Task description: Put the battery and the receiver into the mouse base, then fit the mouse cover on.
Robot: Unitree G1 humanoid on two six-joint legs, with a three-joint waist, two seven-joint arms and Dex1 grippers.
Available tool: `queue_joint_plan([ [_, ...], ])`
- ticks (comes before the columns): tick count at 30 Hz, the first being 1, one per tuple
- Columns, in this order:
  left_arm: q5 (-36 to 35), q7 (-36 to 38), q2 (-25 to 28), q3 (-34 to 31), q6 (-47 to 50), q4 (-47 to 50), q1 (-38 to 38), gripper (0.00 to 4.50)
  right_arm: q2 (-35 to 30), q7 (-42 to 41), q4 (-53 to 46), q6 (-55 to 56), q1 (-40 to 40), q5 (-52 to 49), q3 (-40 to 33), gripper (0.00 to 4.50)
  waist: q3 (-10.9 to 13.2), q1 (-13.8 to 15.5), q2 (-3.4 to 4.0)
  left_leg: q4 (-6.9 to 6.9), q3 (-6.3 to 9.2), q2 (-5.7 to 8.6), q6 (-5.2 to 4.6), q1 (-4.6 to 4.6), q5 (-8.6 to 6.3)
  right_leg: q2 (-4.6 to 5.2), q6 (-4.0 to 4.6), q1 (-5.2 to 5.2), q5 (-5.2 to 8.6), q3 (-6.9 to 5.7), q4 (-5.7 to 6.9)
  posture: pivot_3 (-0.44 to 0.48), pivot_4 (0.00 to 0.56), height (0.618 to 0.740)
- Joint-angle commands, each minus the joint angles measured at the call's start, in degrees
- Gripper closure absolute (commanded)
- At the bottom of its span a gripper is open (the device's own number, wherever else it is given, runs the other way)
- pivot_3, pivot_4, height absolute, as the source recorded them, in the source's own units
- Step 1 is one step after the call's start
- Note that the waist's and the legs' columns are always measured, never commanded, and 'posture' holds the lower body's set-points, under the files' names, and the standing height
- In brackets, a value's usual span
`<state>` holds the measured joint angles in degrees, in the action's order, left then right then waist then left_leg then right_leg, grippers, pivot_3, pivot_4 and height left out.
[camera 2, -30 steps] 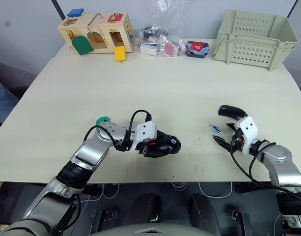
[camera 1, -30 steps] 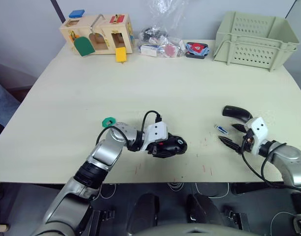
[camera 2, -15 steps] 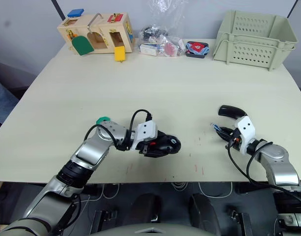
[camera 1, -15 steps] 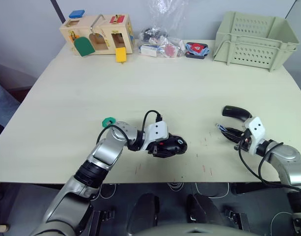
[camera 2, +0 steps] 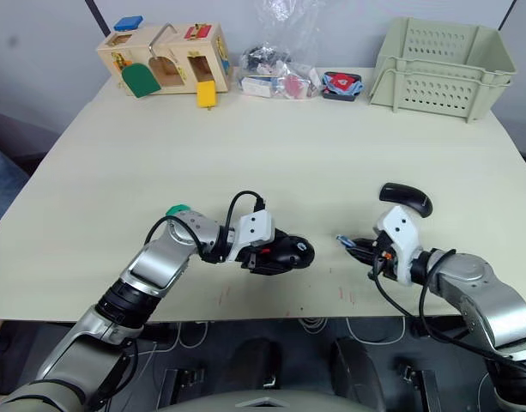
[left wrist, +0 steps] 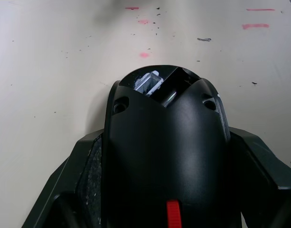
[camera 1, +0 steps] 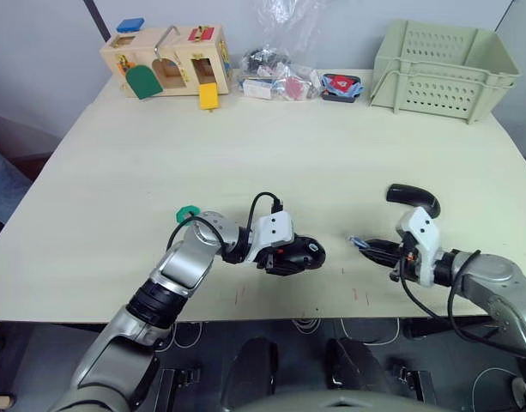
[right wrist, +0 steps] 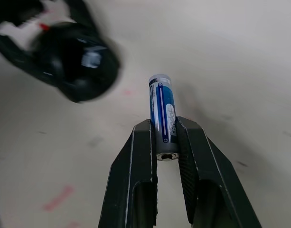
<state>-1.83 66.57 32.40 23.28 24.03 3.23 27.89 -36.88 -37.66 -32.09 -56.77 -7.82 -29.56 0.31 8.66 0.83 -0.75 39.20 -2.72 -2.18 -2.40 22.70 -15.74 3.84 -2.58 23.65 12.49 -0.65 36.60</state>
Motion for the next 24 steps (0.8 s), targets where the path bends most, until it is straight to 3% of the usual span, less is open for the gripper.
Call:
queue_joint_plan([
  [1, 1.77, -0.78, 0.02, 2.48, 1.70, -0.86, -0.82, 1.53, 3.40, 4.53, -5.38, -9.18, -5.31, -4.88, 0.10, 4.40, 0.00, 0.05, 0.01, 0.00, 0.01, -0.02, 0.00, 0.01, 0.00, -0.01, 0.00, 0.02, 0.00, 0.00, 0.01, 0.000, 0.150, 0.740],
  [13, 1.55, -0.68, 0.49, 2.97, 2.83, -0.45, -0.51, 1.53, 12.50, 14.16, -7.05, -35.11, -15.53, -8.56, 1.48, 4.40, 0.00, 0.10, 0.00, -0.01, 0.08, 0.03, 0.00, 0.09, 0.00, 0.06, 0.00, 0.02, 0.00, -0.08, -0.02, 0.000, 0.150, 0.740],
  [24, 1.56, -0.47, 0.77, 3.42, 2.97, -0.02, -0.70, 1.53, 13.04, 21.56, -2.02, -35.73, -17.18, -14.04, 3.64, 4.40, 0.00, -0.03, 0.00, -0.01, 0.09, 0.02, -0.01, 0.09, 0.00, 0.06, -0.01, 0.02, 0.00, -0.09, -0.03, 0.000, 0.150, 0.740],
])
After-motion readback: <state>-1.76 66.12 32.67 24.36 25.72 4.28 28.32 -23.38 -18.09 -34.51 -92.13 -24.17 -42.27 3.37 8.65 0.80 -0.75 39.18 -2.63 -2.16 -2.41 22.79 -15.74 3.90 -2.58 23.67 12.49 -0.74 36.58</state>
